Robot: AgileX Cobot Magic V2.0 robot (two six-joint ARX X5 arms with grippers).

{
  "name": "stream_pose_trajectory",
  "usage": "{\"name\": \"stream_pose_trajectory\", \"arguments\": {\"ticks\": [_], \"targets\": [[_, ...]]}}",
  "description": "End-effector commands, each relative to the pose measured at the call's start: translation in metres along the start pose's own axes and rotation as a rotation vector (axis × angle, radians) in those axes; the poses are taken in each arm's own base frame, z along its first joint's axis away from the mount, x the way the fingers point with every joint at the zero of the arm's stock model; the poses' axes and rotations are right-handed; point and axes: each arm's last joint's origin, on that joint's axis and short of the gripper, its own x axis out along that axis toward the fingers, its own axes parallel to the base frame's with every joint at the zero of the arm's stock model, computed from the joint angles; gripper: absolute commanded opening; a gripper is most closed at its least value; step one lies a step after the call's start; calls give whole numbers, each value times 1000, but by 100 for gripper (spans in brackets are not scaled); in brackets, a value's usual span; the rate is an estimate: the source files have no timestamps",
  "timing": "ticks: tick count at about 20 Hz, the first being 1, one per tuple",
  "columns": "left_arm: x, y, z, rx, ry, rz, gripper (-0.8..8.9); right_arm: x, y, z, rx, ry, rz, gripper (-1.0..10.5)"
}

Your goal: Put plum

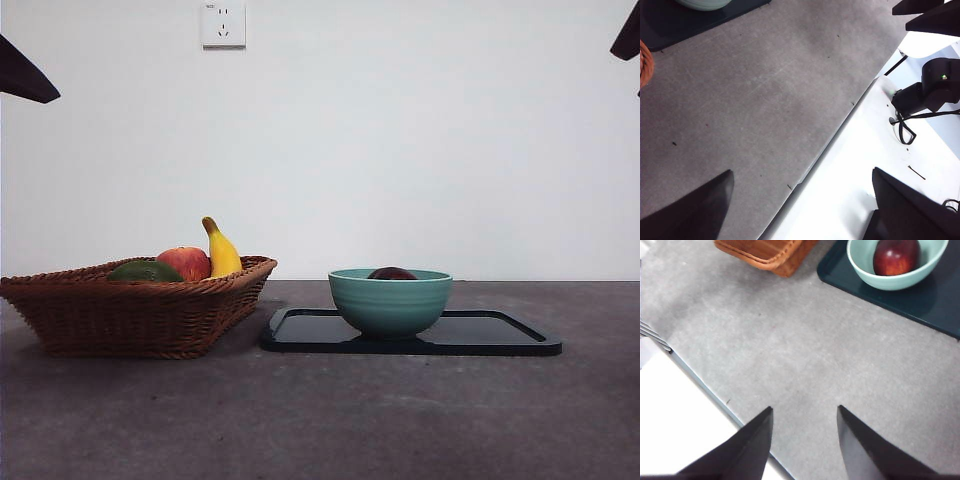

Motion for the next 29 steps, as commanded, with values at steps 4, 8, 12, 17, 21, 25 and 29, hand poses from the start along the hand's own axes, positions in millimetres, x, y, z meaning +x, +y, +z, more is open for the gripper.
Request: {"name": "stream_pose_trajectory", "arguments": {"ticks": [4, 8, 12, 17, 21, 25, 29], "targets": [[-1, -1, 4, 29, -13, -3, 433, 1, 1, 2, -16, -12, 8, 204], [-1, -1, 4, 29, -13, -3, 433, 1, 1, 2, -16, -12, 8, 204], [-1, -1, 7, -12, -38, -2, 432, 1, 1, 2, -15, -12, 8, 204], [-2, -8, 39, 13, -191, 9, 435, 1, 1, 2, -16, -12, 8, 204], [3, -9, 85, 41, -214, 116, 437, 1, 1, 2, -16, -12, 8, 204], [23, -2, 137, 60, -208, 142, 437, 1, 1, 2, -16, -13, 8, 204], [59, 10, 179, 69, -184, 175, 436, 1, 1, 2, -16, -13, 7, 204]]}}
